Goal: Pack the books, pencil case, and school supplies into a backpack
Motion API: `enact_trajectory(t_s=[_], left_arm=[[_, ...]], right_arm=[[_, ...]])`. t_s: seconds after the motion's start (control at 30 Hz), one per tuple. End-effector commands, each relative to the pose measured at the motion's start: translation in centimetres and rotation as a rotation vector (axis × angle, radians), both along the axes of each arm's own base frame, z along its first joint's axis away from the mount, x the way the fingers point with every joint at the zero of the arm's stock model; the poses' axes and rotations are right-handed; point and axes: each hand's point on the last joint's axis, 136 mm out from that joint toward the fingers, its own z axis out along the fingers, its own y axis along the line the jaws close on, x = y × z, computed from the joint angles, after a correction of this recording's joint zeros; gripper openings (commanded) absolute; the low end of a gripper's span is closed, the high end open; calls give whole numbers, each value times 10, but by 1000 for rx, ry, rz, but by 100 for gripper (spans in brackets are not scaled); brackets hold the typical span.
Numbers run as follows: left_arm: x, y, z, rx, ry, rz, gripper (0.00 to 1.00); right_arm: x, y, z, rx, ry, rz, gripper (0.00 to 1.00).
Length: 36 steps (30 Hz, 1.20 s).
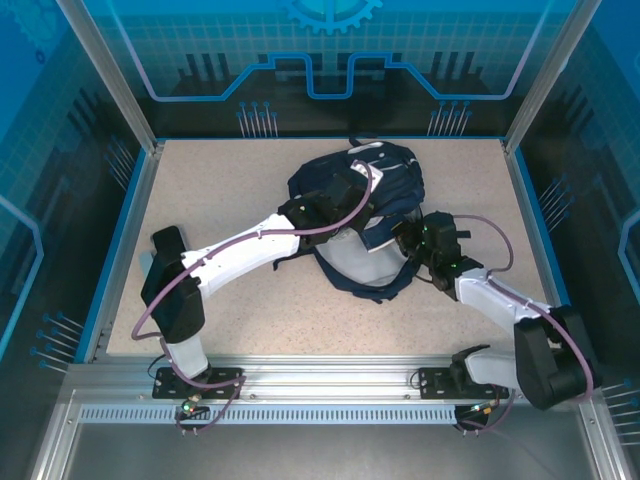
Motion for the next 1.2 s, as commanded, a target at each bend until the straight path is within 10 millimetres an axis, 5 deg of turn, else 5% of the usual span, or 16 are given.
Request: enact_trajectory(t_s=[0.0,0.17,0.5,0.63,0.8,1.17], left_arm=[[-6,-7,105,-265,-159,-13,0],[-7,-6,104,-271,-146,-15,0],[-4,2,99,-300,-102,12,0],[-1,8,94,-326,-67,27,0],[2,11,83,-342,-11,25,0],[3,2,44,-316,126,-37,0]], right_arm=[[24,-2,11,20,-34,-79,7],[35,18,-16,116,65,-56,9],[69,61,-12,165,57,99,26],[69,74,-2,160,39,189,54],[40,63,-18,94,171,196,72],[-45,14,-27,-77,268,168,59]])
